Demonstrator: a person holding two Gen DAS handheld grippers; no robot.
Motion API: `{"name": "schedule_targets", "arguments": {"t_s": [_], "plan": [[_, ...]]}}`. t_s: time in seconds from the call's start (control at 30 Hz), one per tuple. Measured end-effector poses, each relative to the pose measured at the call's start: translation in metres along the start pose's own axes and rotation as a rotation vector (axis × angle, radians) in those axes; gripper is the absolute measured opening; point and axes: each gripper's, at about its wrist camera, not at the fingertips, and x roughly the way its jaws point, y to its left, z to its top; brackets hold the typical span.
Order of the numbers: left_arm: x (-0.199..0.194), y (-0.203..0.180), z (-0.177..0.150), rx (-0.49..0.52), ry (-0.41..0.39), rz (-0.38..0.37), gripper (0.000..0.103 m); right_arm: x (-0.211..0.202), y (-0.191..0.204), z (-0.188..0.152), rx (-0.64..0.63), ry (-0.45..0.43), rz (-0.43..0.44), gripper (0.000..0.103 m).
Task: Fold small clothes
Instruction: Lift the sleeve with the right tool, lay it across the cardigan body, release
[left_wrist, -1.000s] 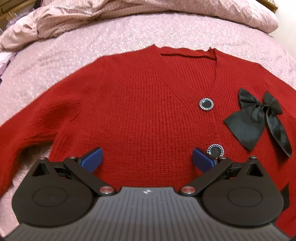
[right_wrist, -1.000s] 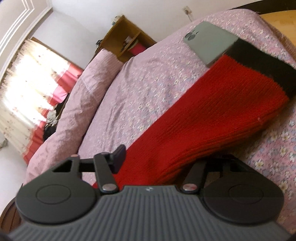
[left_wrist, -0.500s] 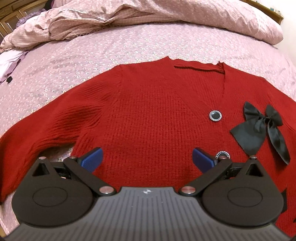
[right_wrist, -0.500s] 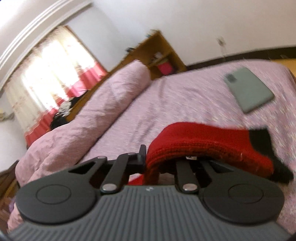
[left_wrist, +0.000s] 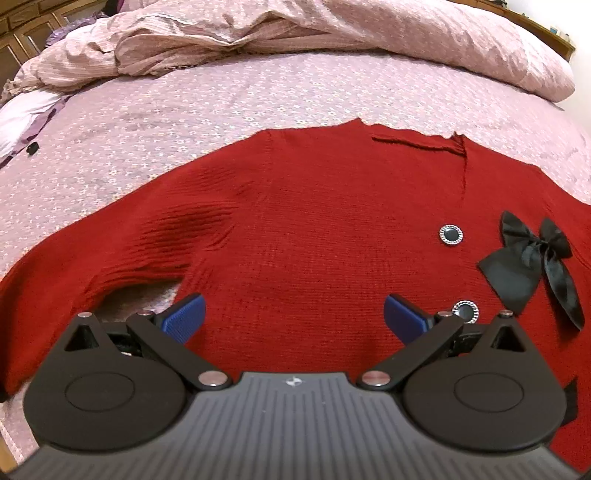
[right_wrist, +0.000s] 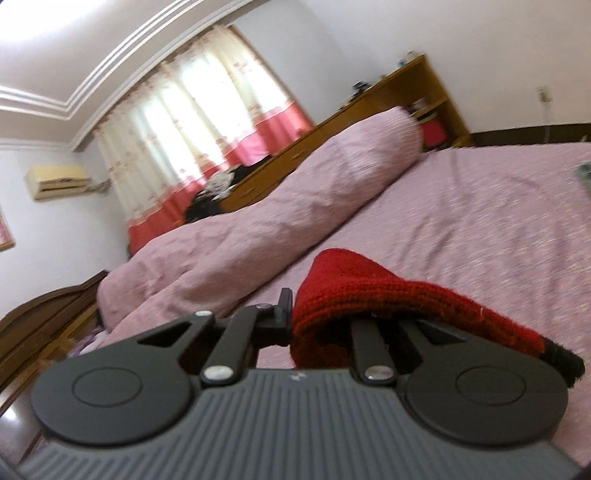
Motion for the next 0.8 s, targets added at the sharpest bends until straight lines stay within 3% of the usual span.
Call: {"name": "schedule_targets", "arguments": {"t_s": [0.4, 0.8], "plan": [[-0.001, 0.031, -0.007, -0.063, 0.002, 0.019, 0.103, 0.032, 0.083, -0.043, -0.058, 0.110, 0.159, 0.014], [0.001, 0.058, -0.011, -0.118, 0.000, 0.037, 0.103, 0.062, 0.135, -0.111, -0.197, 0.253, 0.208, 0.015]]}}
